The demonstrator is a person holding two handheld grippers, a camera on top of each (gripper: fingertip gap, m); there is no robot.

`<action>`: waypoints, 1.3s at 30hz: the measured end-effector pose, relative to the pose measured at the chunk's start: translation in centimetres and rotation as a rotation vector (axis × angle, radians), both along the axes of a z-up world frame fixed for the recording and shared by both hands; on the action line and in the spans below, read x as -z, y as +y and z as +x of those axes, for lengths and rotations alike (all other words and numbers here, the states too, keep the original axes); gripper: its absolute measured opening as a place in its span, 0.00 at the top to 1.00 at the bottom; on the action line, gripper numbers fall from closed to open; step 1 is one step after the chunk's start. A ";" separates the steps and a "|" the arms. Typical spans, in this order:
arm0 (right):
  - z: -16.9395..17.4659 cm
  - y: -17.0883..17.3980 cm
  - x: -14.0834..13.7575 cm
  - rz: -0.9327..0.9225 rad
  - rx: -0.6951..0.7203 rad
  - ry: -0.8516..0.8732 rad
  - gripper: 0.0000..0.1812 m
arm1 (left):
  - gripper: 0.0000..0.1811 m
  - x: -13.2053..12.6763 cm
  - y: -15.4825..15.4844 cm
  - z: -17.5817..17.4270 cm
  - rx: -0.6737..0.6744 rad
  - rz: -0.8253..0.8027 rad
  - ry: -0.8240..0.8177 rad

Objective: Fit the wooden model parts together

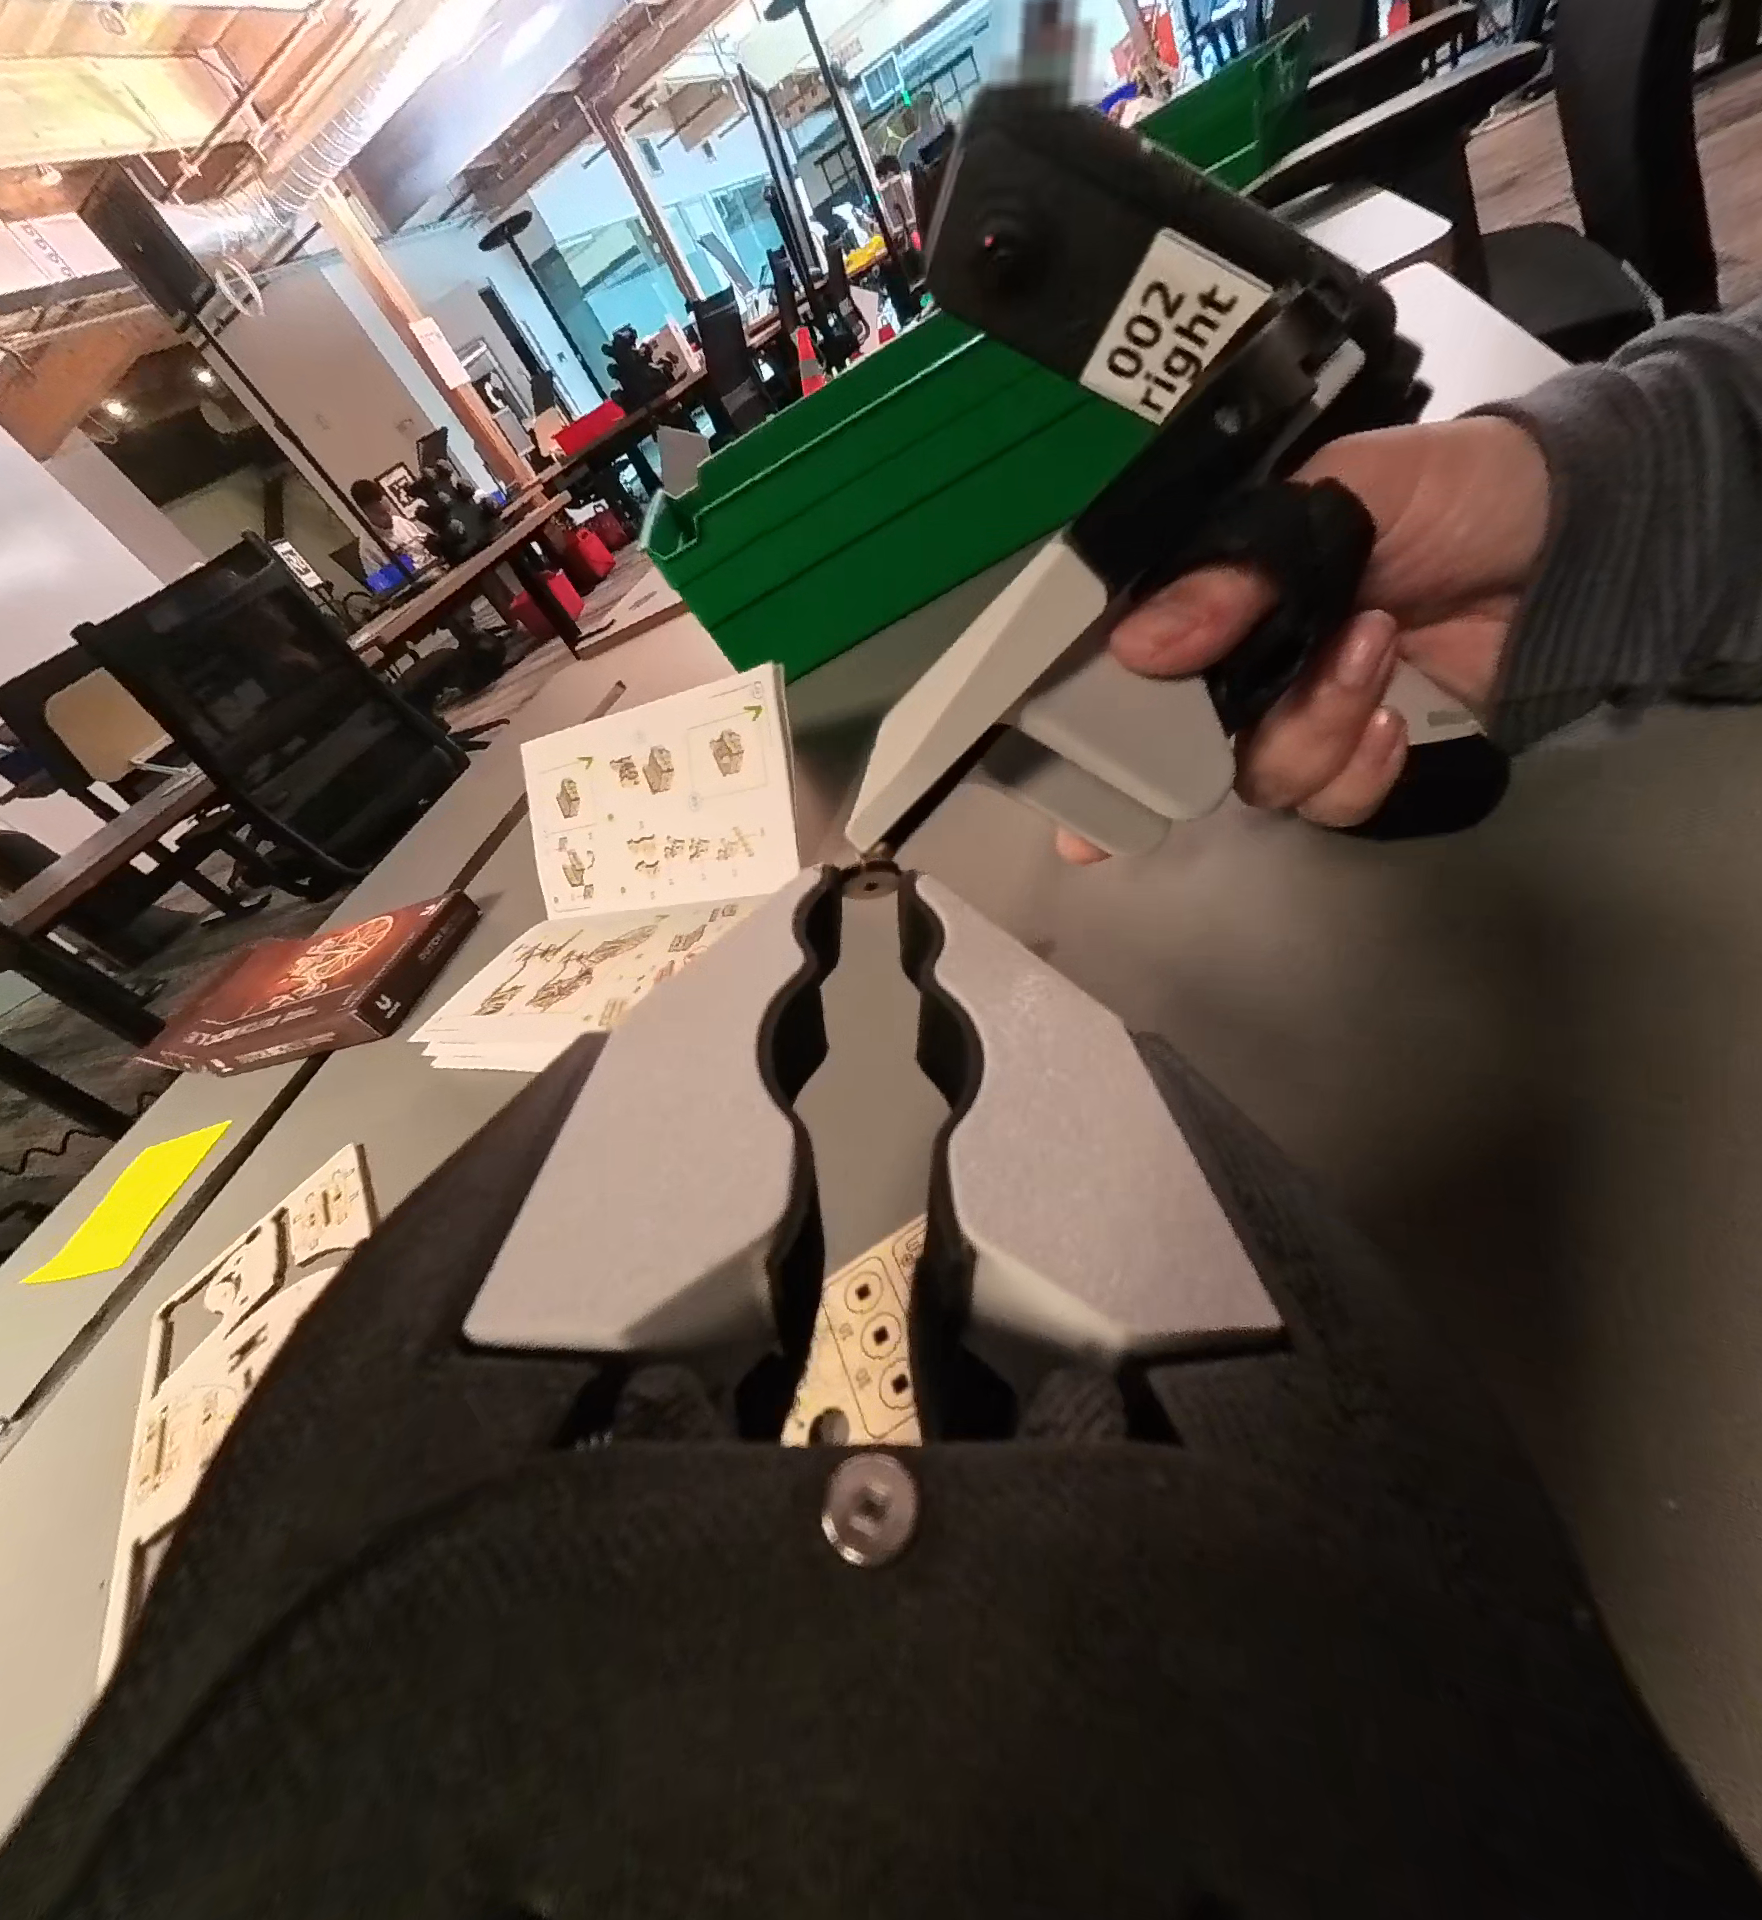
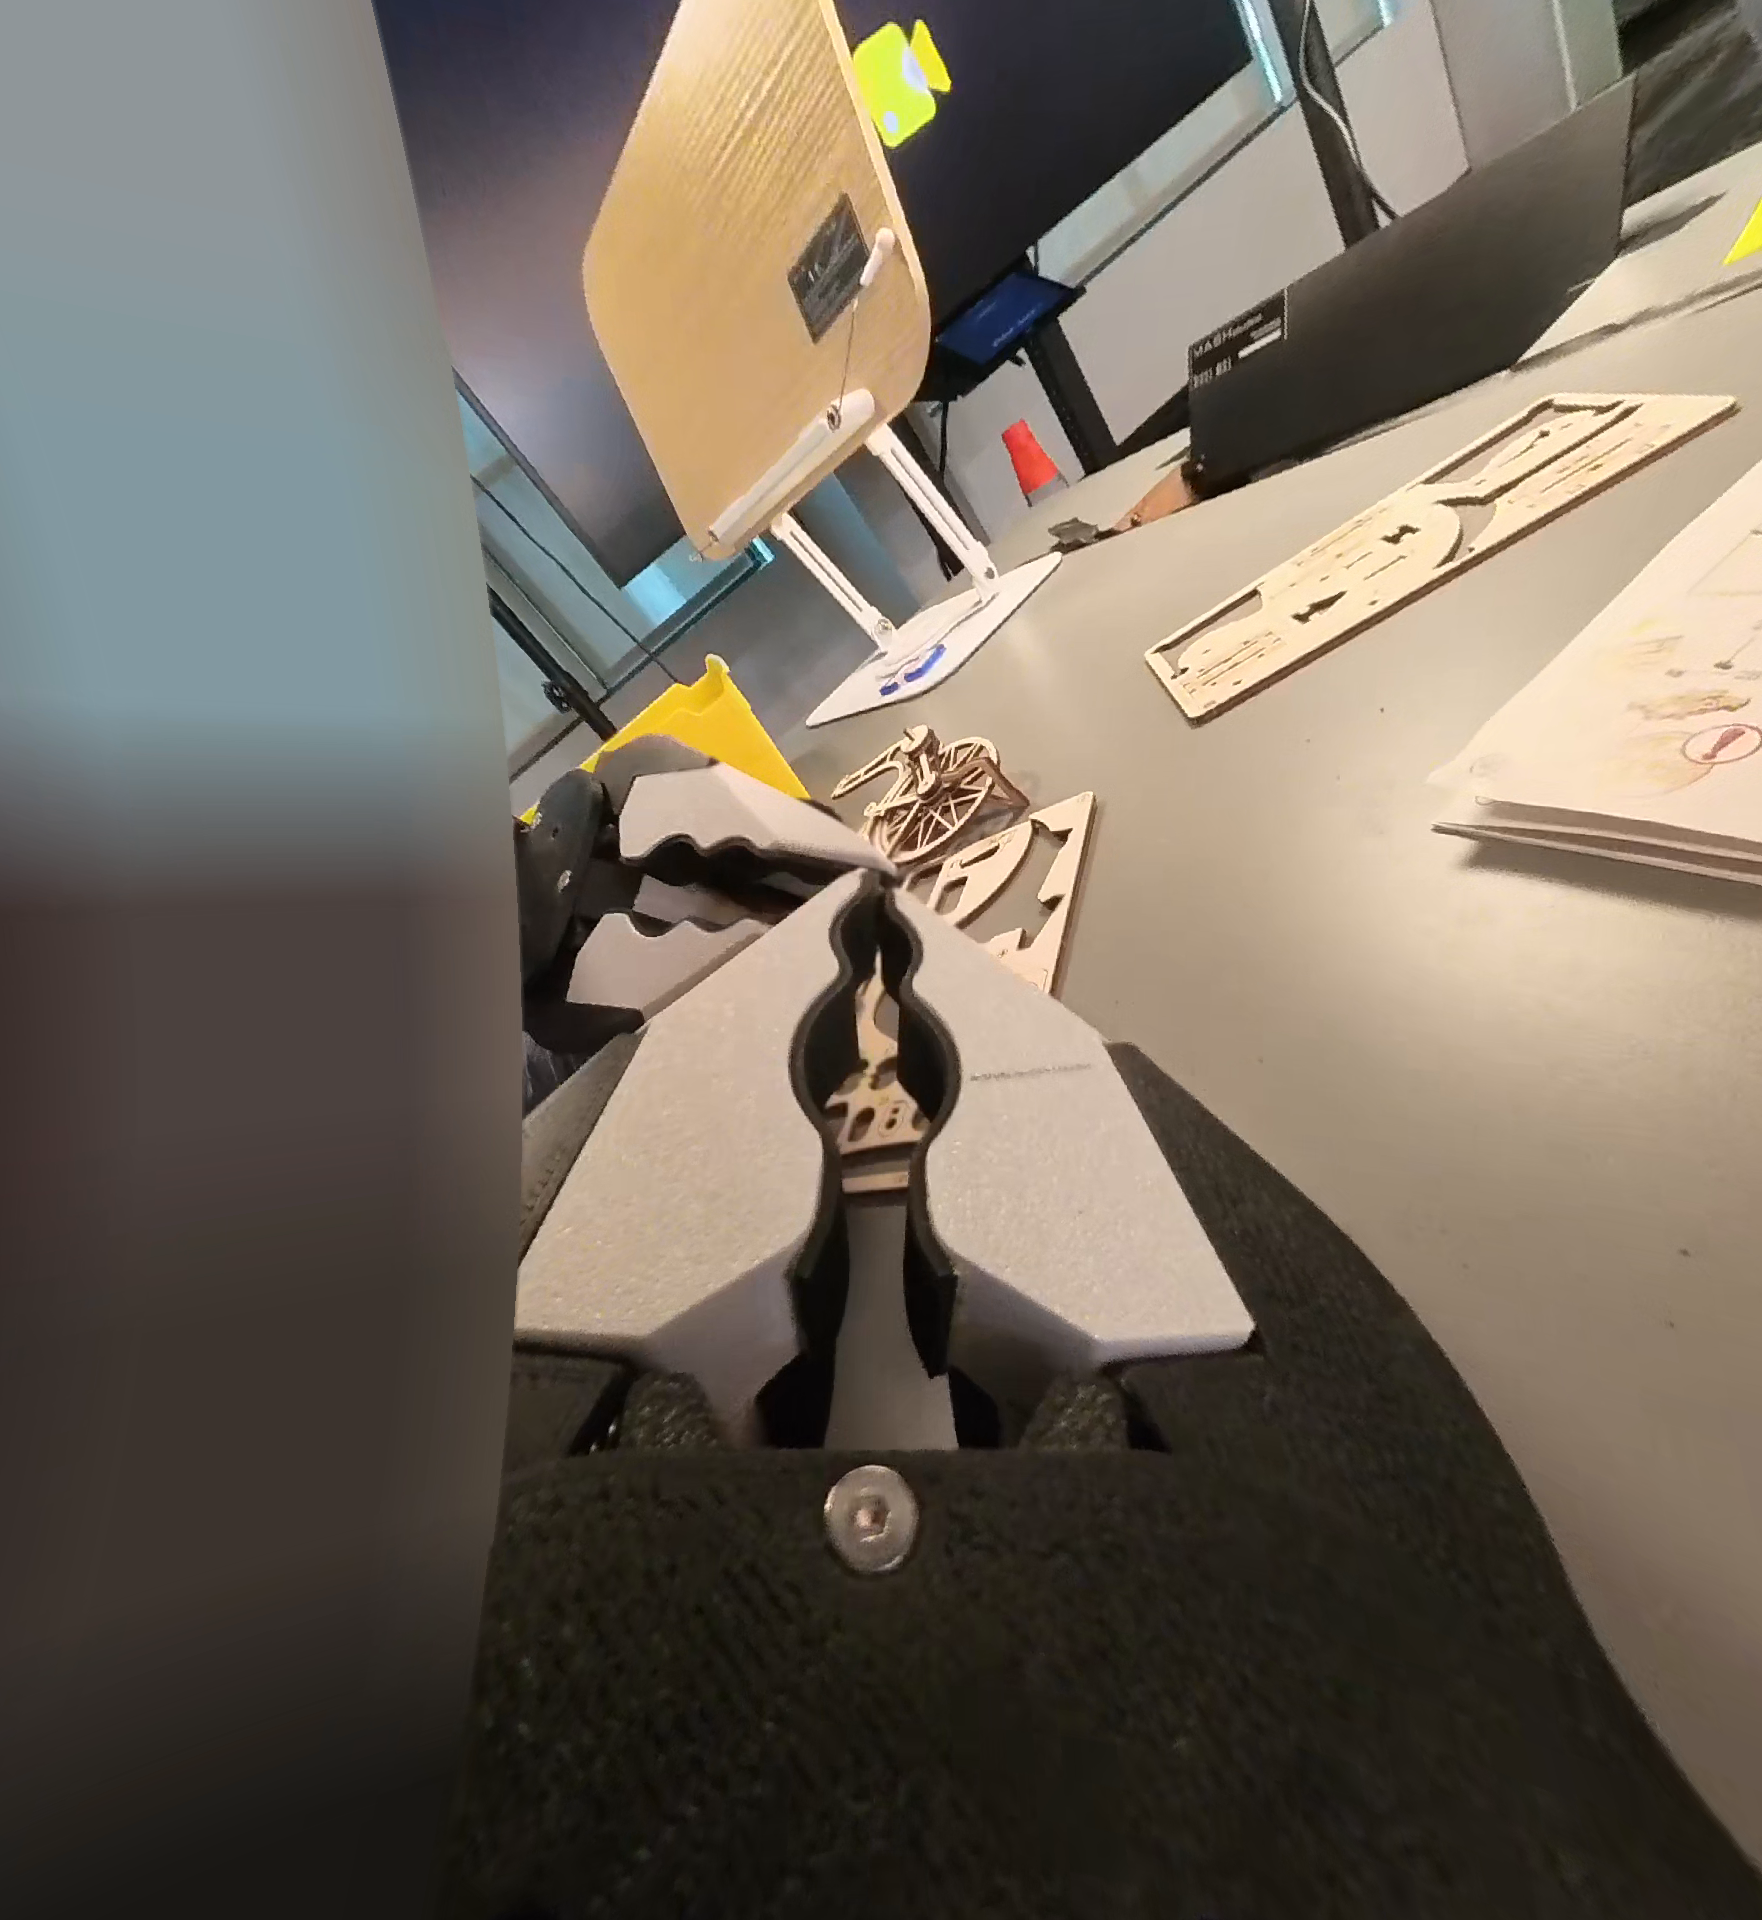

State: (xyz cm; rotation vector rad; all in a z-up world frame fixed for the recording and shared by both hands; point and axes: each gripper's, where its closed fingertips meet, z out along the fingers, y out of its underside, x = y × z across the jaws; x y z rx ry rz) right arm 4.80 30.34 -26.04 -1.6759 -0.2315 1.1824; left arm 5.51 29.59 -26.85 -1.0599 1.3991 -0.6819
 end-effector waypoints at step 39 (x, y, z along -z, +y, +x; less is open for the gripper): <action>5.2 -4.8 6.2 -0.150 -0.066 -0.660 0.90 | 0.94 -2.2 -1.4 -0.7 0.150 -0.099 -0.148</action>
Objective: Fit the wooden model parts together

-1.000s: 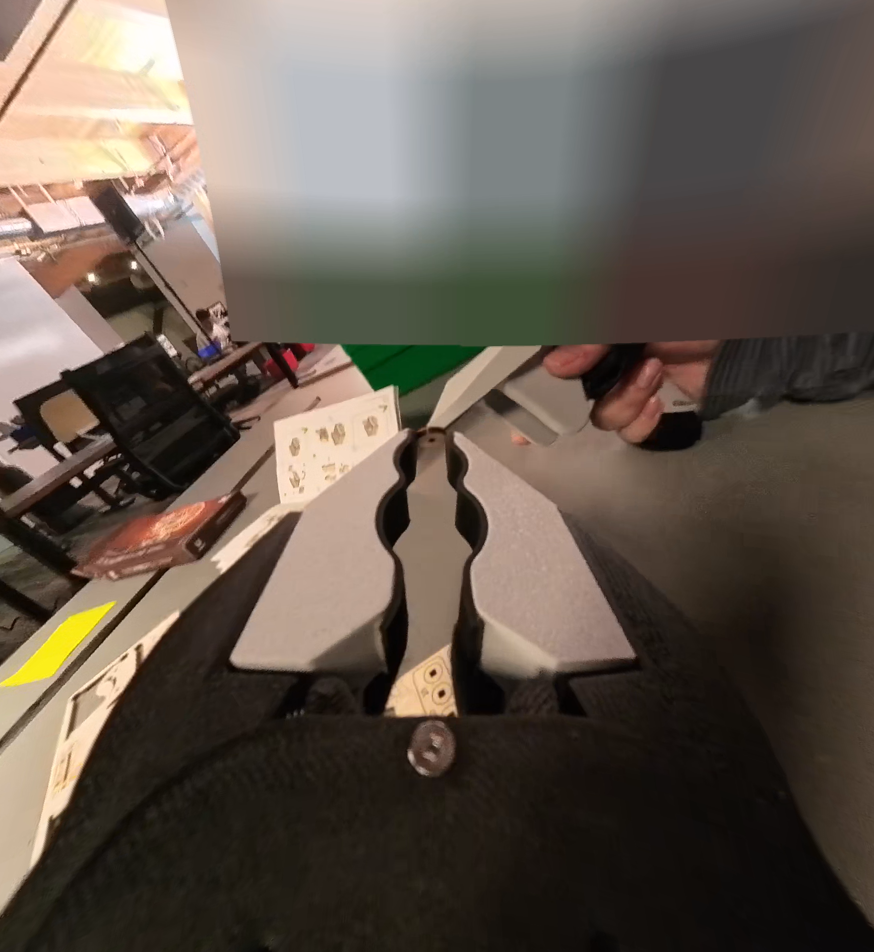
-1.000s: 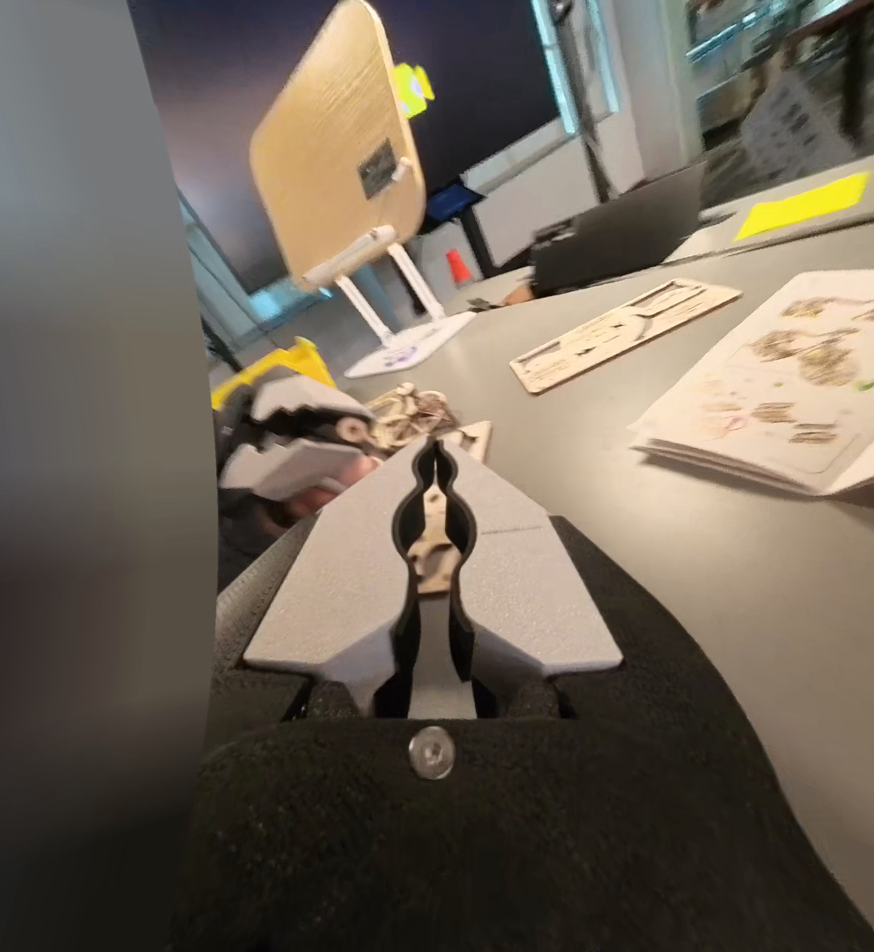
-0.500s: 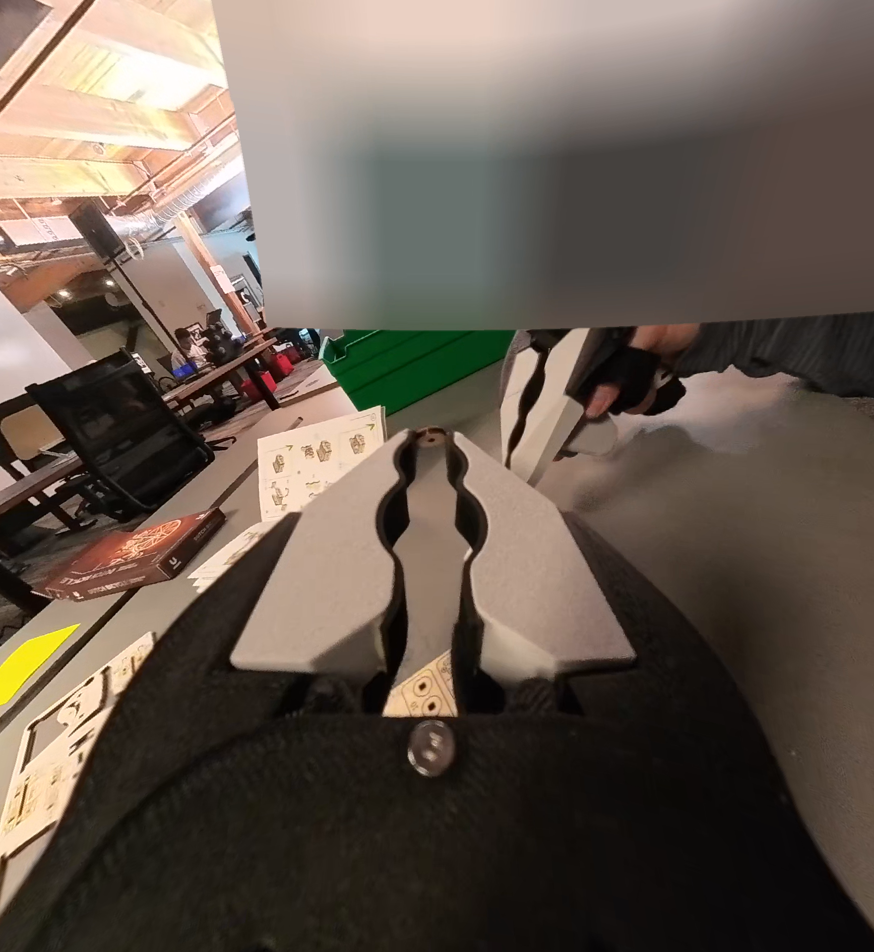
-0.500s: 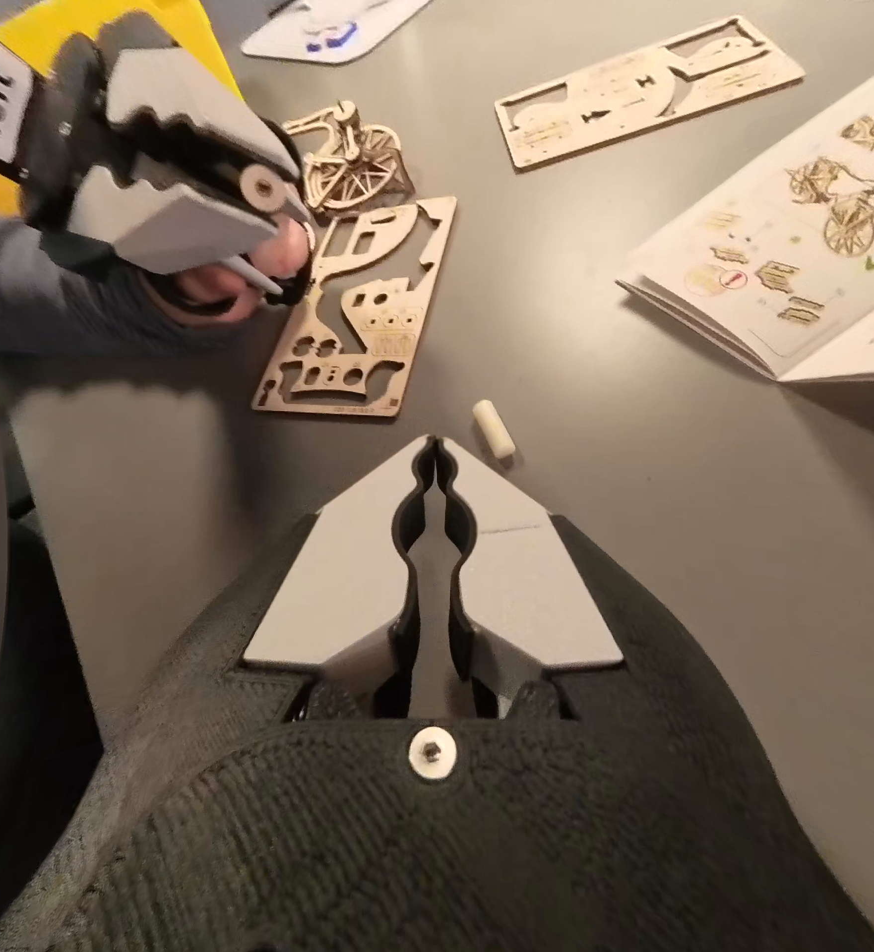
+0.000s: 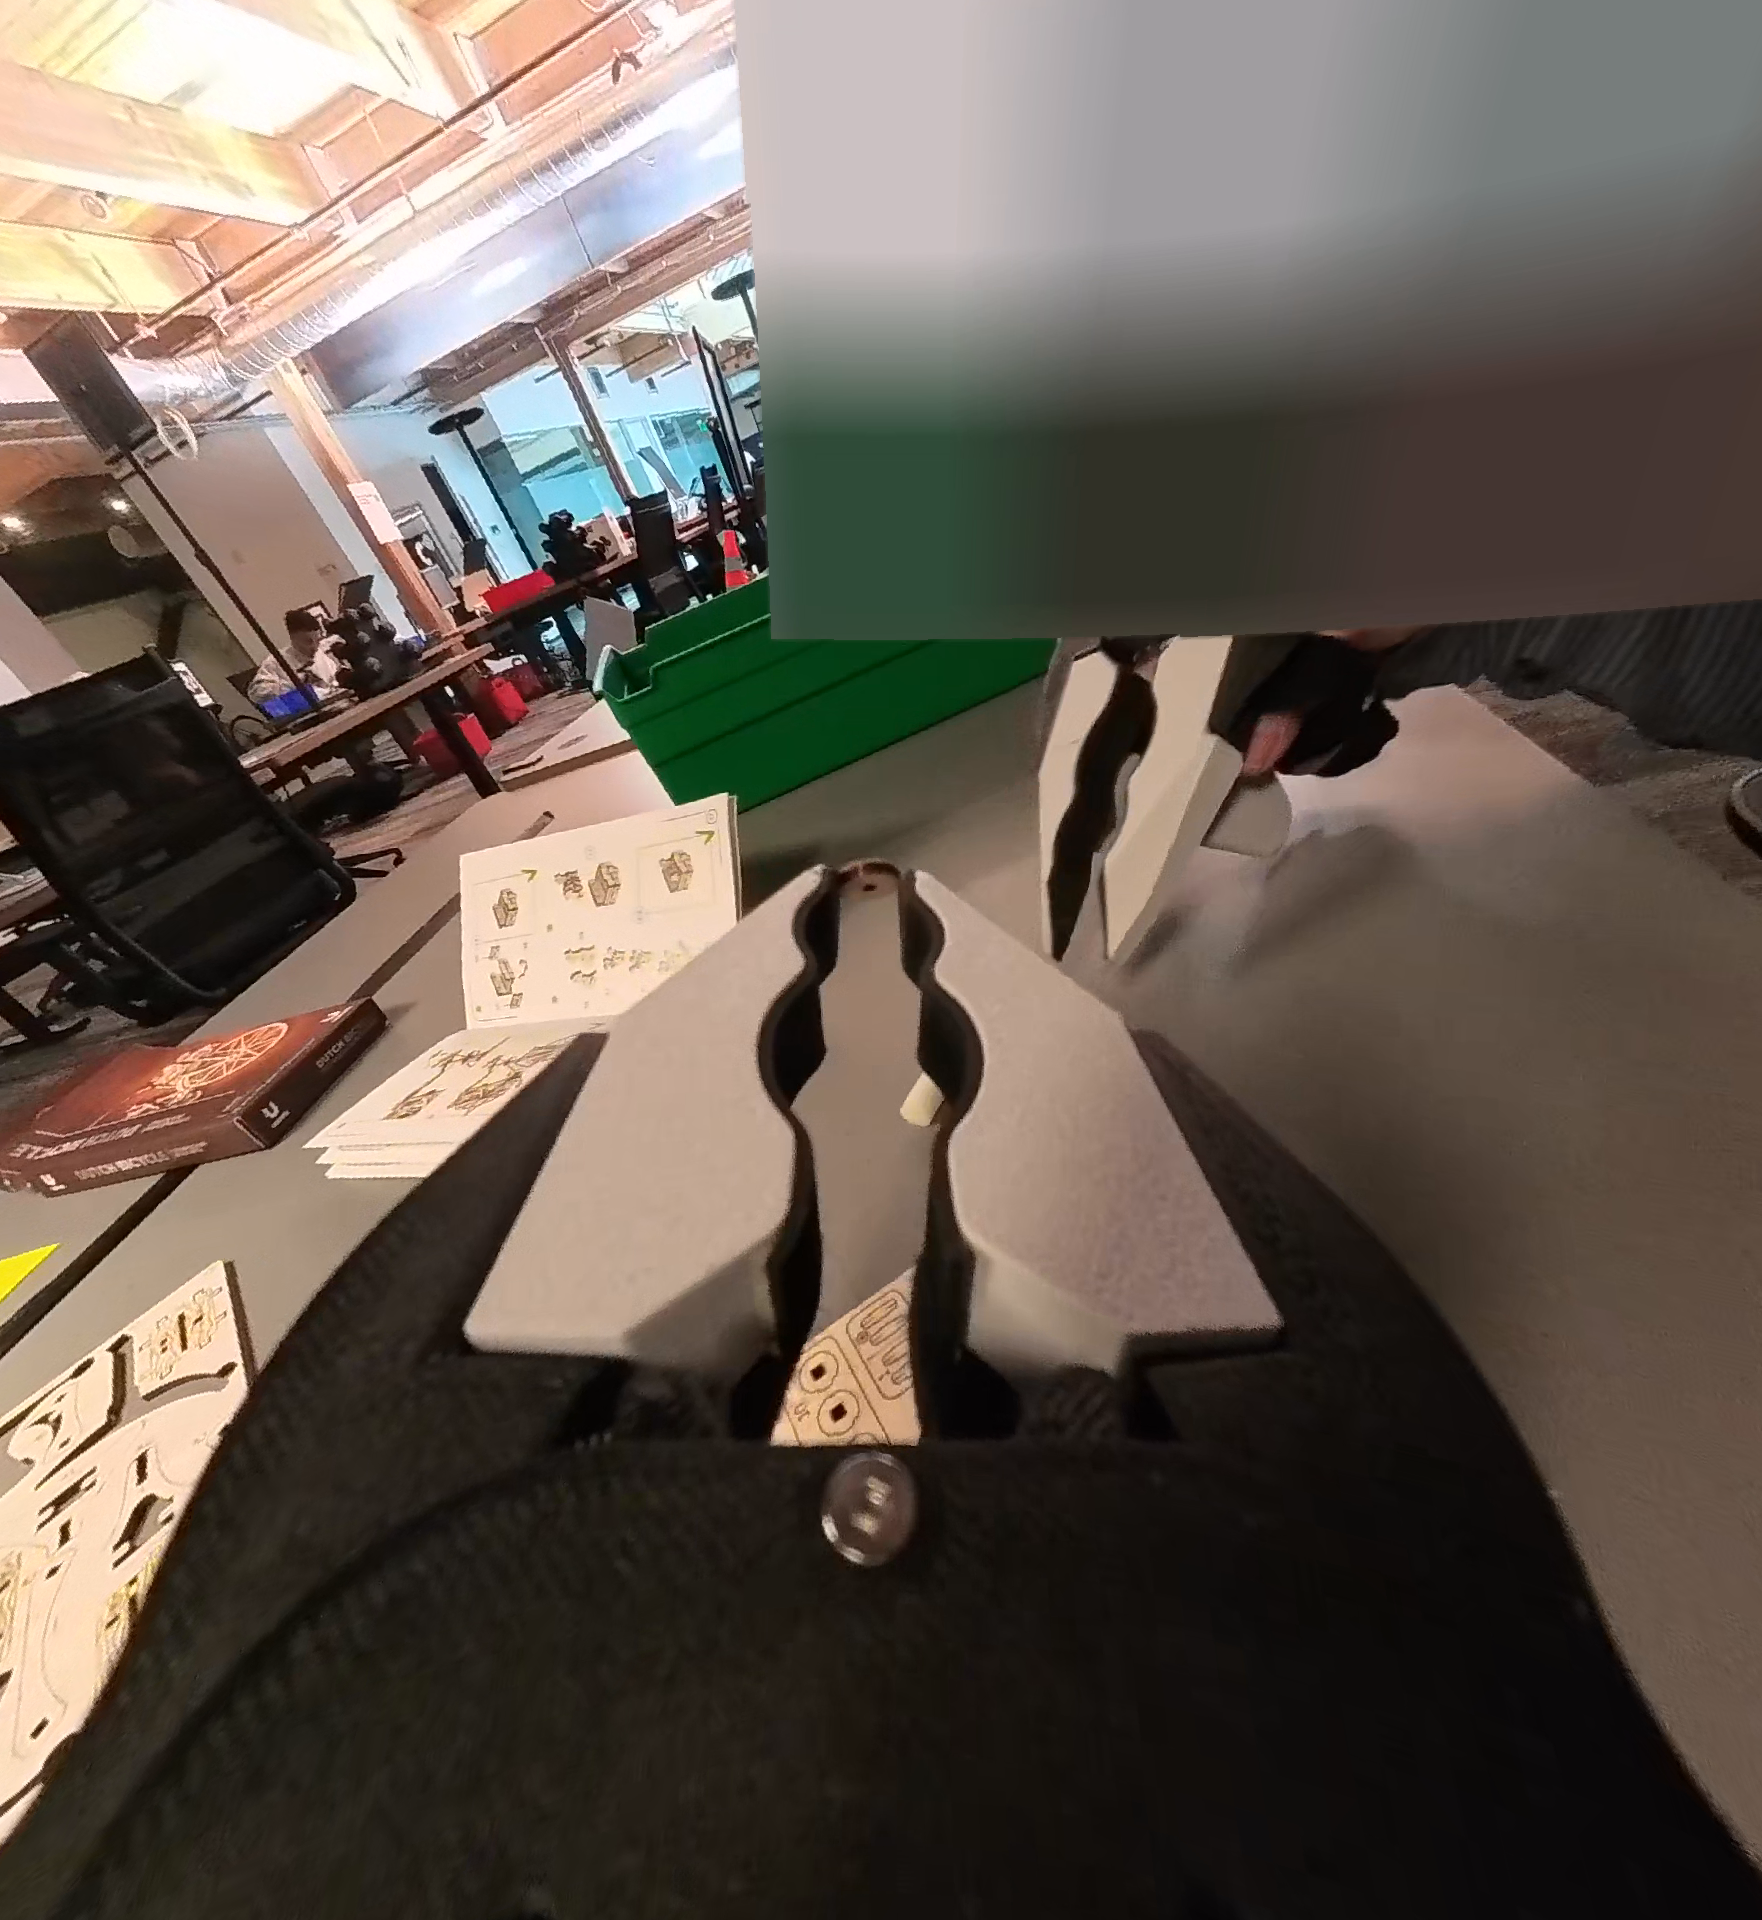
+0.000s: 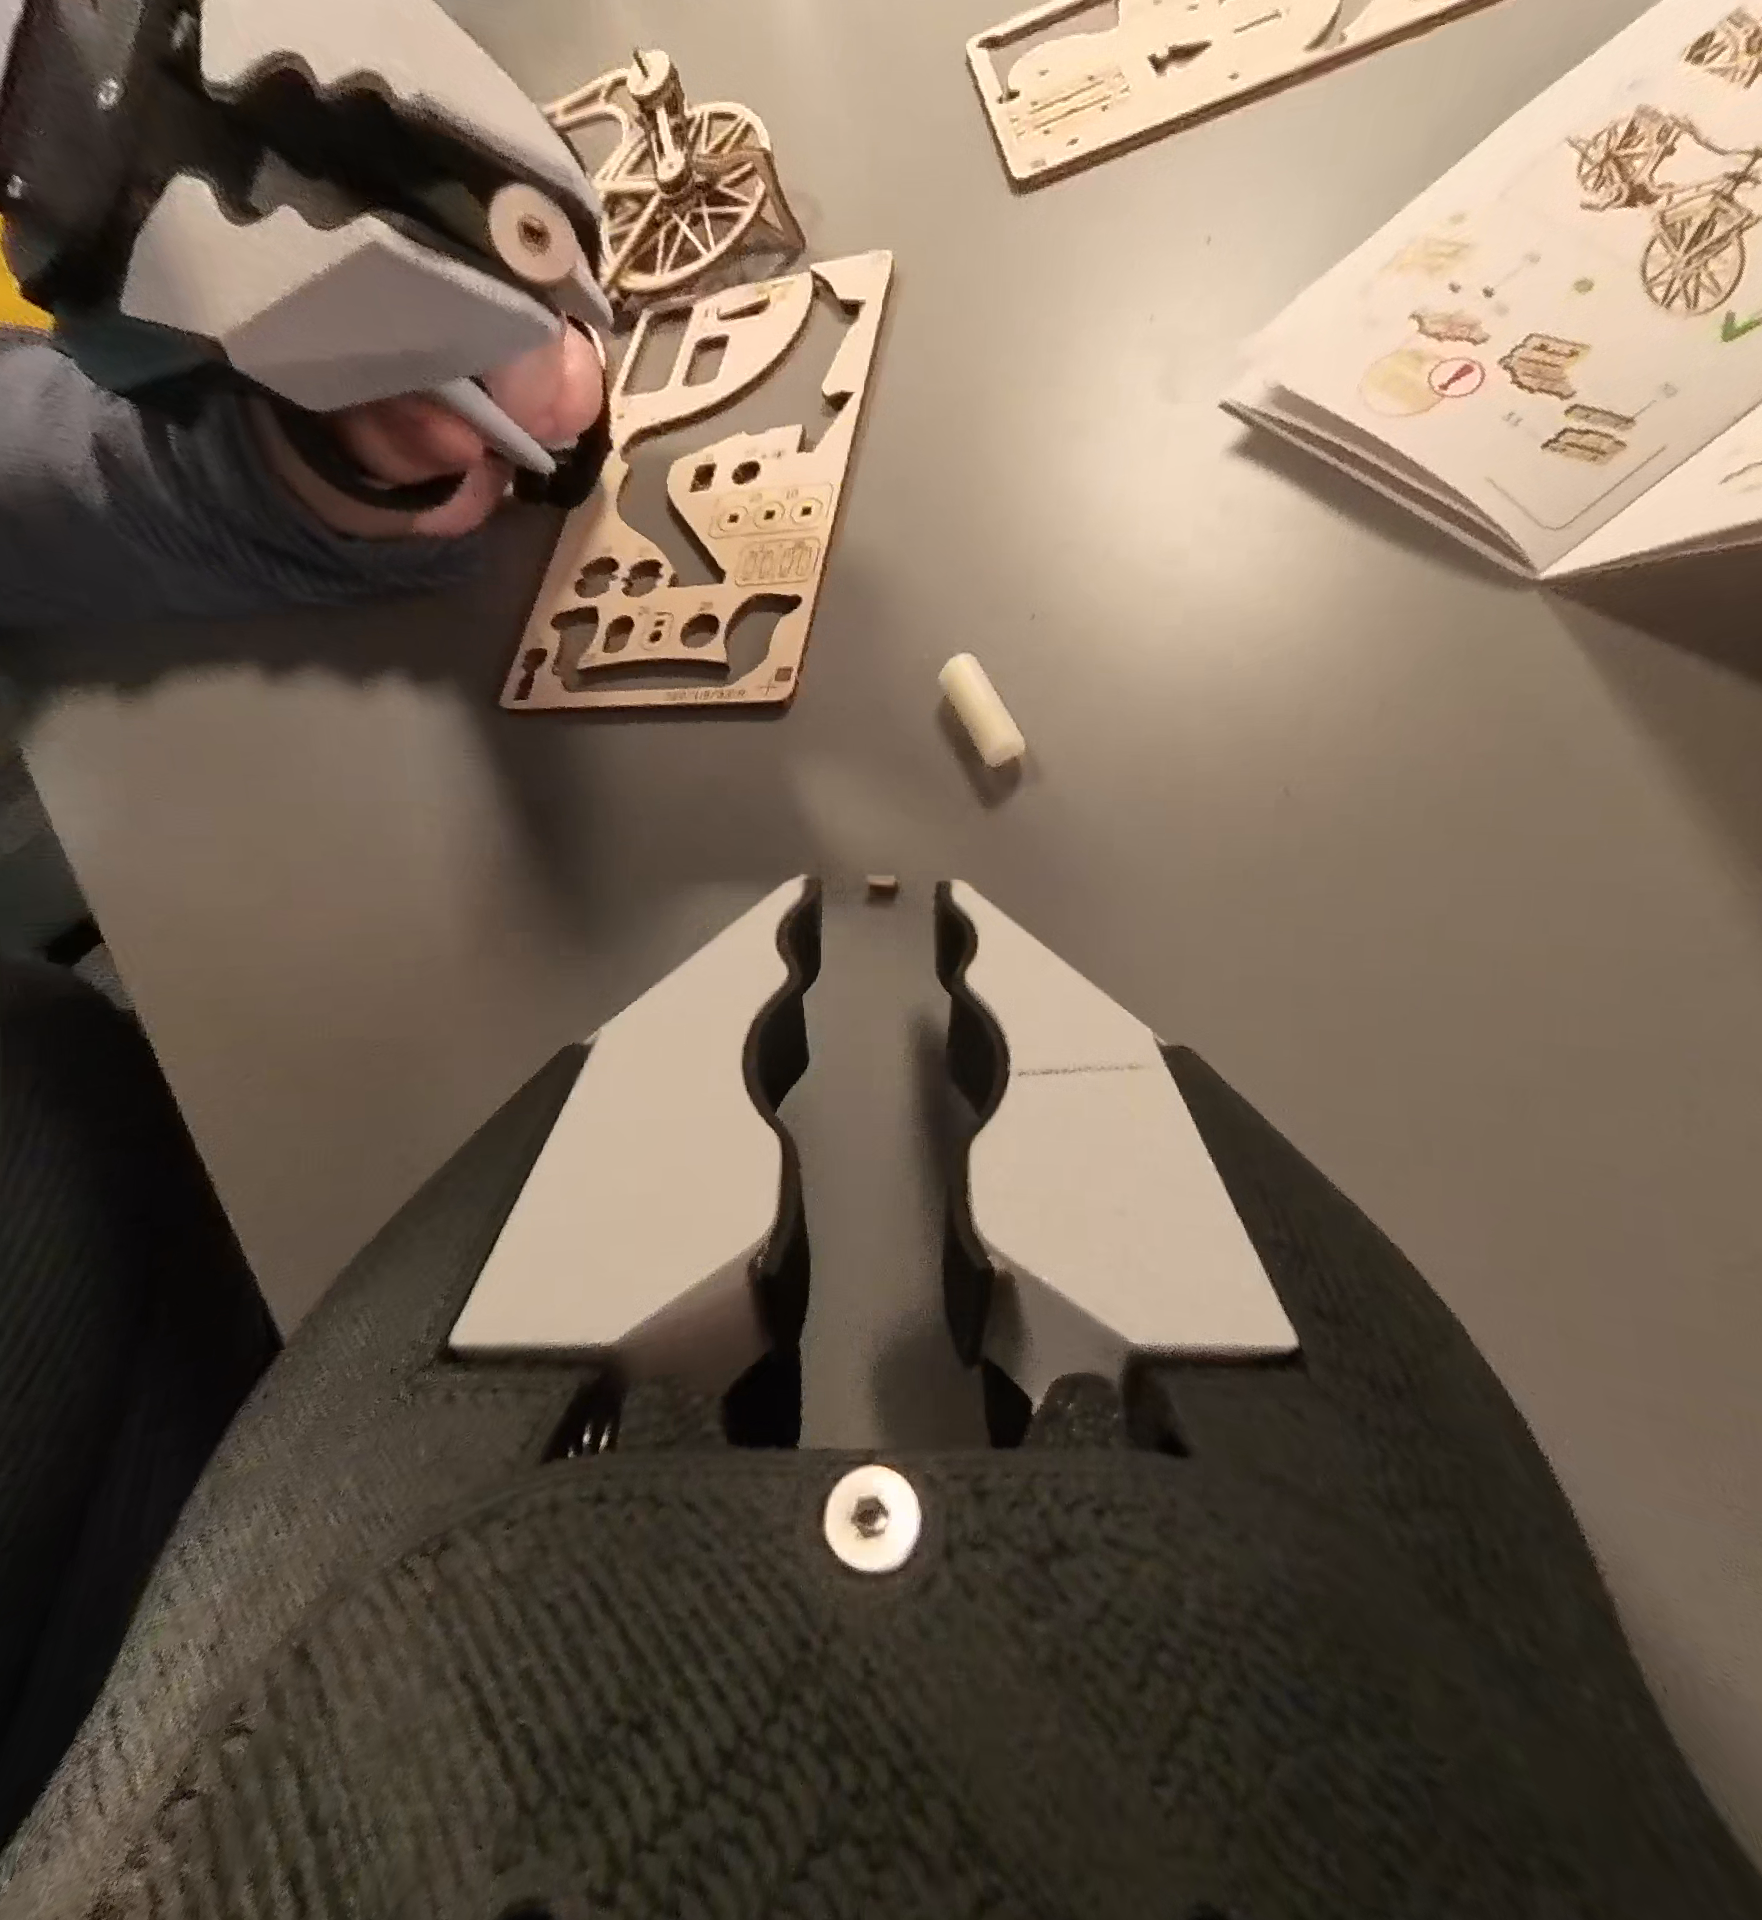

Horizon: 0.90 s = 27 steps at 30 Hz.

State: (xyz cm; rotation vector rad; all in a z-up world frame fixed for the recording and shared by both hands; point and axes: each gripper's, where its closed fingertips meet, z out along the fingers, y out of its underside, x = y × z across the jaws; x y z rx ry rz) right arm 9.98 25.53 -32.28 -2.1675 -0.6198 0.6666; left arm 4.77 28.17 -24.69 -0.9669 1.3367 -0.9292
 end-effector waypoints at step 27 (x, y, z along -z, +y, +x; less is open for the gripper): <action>-1.2 -0.3 2.0 0.102 -0.194 -0.199 0.95 | 0.95 0.4 -0.9 0.2 0.051 0.009 0.027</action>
